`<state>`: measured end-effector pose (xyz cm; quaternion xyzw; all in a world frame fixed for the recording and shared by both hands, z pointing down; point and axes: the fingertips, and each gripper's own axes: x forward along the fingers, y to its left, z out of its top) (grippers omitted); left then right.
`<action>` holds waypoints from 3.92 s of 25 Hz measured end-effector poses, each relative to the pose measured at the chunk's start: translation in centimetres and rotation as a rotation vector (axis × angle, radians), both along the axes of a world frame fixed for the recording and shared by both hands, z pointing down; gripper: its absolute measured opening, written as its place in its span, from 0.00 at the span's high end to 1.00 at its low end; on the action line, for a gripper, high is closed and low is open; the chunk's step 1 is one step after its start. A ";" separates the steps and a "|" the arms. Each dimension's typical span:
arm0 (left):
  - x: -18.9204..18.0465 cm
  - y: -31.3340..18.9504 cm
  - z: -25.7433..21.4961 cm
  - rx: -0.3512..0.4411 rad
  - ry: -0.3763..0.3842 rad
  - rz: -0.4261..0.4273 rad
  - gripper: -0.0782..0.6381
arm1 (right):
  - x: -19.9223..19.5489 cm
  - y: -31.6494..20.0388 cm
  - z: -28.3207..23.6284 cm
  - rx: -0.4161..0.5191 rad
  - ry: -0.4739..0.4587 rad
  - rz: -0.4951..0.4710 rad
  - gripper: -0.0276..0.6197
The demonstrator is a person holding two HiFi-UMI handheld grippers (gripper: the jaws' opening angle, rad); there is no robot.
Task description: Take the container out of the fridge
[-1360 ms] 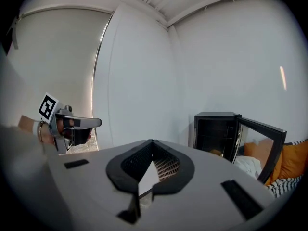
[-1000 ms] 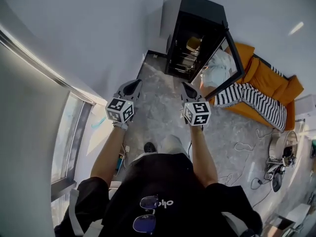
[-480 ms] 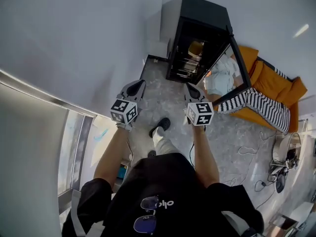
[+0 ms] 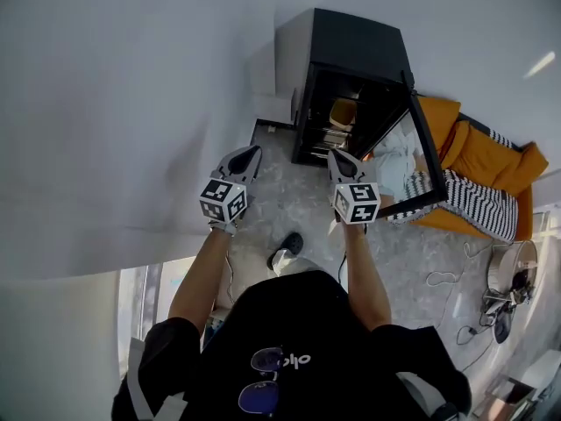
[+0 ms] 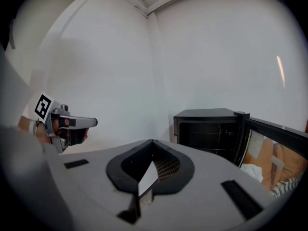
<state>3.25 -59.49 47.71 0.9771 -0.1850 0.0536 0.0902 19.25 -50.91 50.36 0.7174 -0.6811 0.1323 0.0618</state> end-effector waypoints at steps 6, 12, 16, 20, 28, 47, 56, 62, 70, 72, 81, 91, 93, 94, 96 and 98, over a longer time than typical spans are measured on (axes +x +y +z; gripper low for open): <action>6.3 -4.4 -0.4 0.009 0.001 0.064 0.89 | 5.4 -4.0 -0.2 0.010 0.007 0.047 0.95; 11.3 -6.0 -0.4 0.020 -0.016 0.131 0.89 | 8.9 -5.7 -0.4 0.019 0.000 0.091 0.95; 13.7 -6.3 0.0 0.019 -0.034 0.177 0.89 | 10.5 -6.0 -0.2 0.022 -0.009 0.124 0.95; 15.4 -6.3 0.5 0.008 -0.034 0.207 0.89 | 11.9 -6.1 0.0 0.022 -0.009 0.151 0.95; 17.7 -6.7 1.2 -0.003 -0.022 0.237 0.89 | 14.1 -6.6 1.3 0.003 -0.024 0.205 0.95; 25.0 -10.9 4.2 -0.041 -0.023 0.427 0.89 | 19.0 -10.9 3.1 -0.032 -0.010 0.344 0.95; 27.1 -10.8 10.0 -0.032 -0.024 0.454 0.89 | 20.4 -11.1 9.9 -0.030 -0.017 0.365 0.95; 28.4 -10.4 16.1 -0.038 -0.034 0.464 0.89 | 21.5 -11.3 16.2 -0.030 -0.030 0.384 0.95; 30.8 -11.1 24.7 -0.017 -0.040 0.487 0.89 | 23.9 -12.9 25.8 -0.019 -0.043 0.420 0.95; 31.2 -11.6 26.4 -0.002 -0.033 0.474 0.89 | 24.3 -13.5 28.2 -0.022 -0.047 0.432 0.95; 32.8 -13.2 32.6 -0.010 -0.028 0.496 0.89 | 25.6 -15.3 35.6 0.025 -0.019 0.468 0.95; 33.1 -14.0 35.7 -0.041 -0.045 0.540 0.89 | 27.2 -17.2 40.0 0.052 -0.030 0.554 0.55; 33.0 -14.3 36.0 -0.043 -0.045 0.545 0.89 | 28.1 -17.9 40.9 0.045 -0.028 0.578 0.44; 33.1 -14.5 36.2 -0.044 -0.045 0.547 0.89 | 28.6 -18.2 41.4 0.044 -0.030 0.587 0.36; 33.2 -14.8 36.6 -0.043 -0.042 0.553 0.89 | 29.3 -19.0 42.3 0.049 -0.029 0.603 0.22; 33.0 -15.1 37.1 -0.041 -0.040 0.555 0.89 | 29.6 -19.9 43.2 0.050 -0.013 0.607 0.17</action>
